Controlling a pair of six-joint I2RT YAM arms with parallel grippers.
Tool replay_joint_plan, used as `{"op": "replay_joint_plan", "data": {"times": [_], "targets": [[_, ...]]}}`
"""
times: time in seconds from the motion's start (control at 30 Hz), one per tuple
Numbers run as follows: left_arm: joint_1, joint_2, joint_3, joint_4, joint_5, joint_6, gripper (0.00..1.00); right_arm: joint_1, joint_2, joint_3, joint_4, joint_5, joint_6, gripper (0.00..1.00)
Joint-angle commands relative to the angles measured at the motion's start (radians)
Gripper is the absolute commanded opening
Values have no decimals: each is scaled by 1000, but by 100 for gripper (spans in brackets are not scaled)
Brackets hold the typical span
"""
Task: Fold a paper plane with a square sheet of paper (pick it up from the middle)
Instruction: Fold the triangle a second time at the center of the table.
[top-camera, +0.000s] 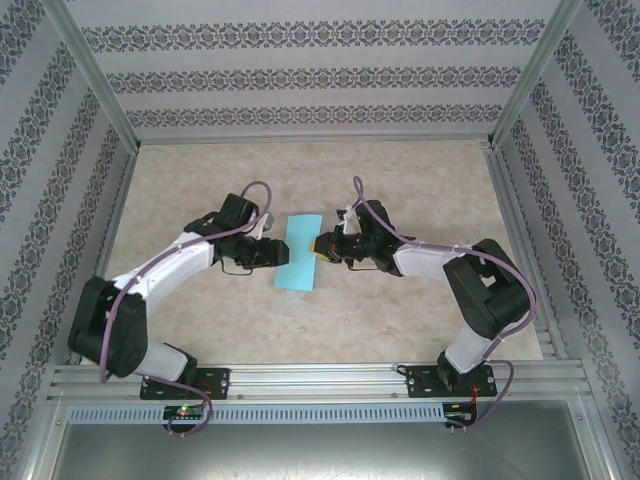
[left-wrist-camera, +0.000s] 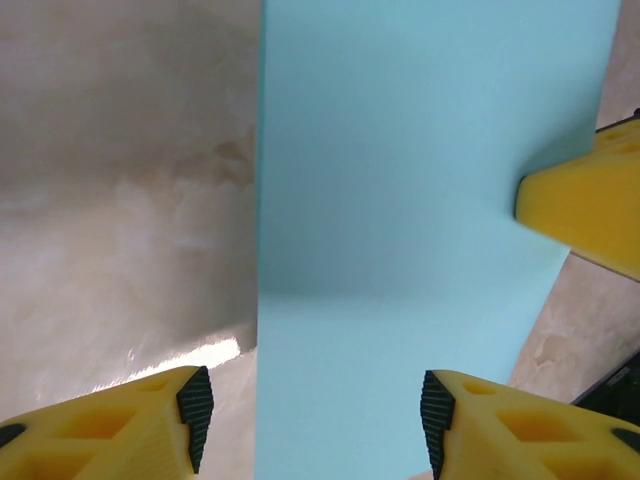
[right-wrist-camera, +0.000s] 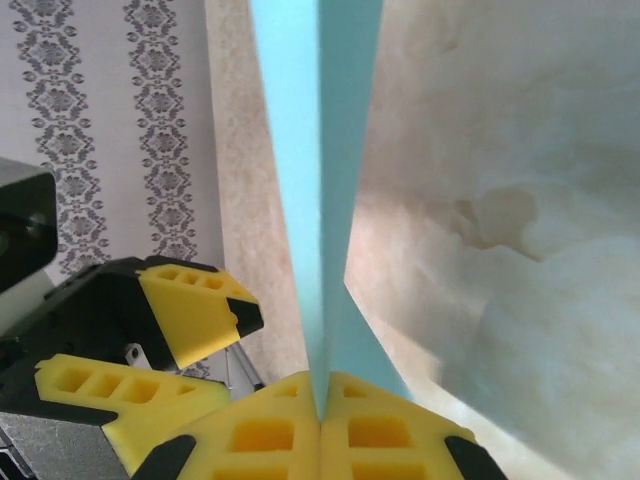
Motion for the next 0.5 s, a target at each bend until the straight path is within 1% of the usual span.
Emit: {"op": "replay_joint_plan", "data": {"times": [0.0,0.07,0.3,0.47], "targets": [[12,-65,-79,105,50,-127,62,-2,58,-5,115,-47,71,5],[12,-78,-134,167,72,-181,63,-5,84,-20,193,-55,113,5],[11,-78,-264,319,113,-293,64,-12,139,-34,181,-57,90,5],[11,-56,-313,397,122,-334,64,-23,171,-60,235,-60,111,5]]}}
